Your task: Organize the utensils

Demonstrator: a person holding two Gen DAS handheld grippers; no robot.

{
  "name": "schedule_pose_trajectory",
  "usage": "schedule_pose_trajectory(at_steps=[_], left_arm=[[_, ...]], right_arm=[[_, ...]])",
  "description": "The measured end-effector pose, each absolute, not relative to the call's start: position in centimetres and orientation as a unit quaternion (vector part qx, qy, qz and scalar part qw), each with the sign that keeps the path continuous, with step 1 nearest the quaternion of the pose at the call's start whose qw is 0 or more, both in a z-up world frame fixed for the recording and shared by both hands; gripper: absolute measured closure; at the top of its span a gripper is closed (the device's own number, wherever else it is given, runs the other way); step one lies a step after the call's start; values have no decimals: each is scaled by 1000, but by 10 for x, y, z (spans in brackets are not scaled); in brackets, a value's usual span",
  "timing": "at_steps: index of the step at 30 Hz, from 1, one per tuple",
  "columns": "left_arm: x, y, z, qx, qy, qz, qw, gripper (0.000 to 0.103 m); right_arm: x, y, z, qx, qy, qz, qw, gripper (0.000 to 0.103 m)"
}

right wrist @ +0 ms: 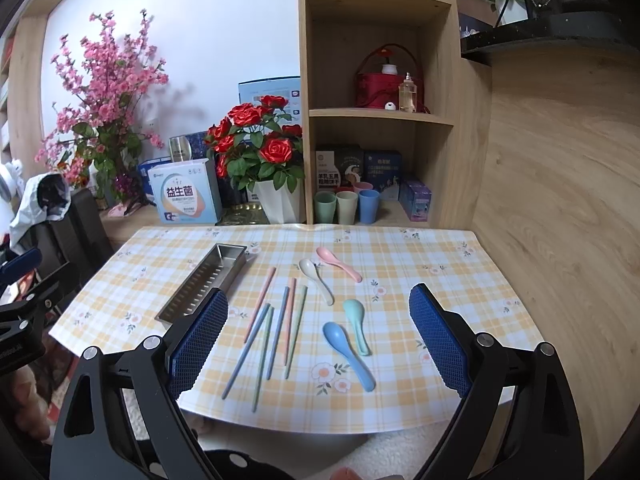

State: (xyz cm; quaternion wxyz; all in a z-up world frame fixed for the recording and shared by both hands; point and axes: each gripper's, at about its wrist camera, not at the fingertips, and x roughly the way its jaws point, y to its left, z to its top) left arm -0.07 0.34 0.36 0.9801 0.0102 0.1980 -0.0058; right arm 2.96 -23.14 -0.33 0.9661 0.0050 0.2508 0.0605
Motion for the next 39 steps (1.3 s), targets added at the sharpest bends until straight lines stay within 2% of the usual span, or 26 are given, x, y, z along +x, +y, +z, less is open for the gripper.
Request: schedule_pose_trajectory(at_steps=[39], left_arm=[[-4,6,0,11,199,-8,980,6]], right_arm=[[29,-233,-3,8,248,60,967,14]])
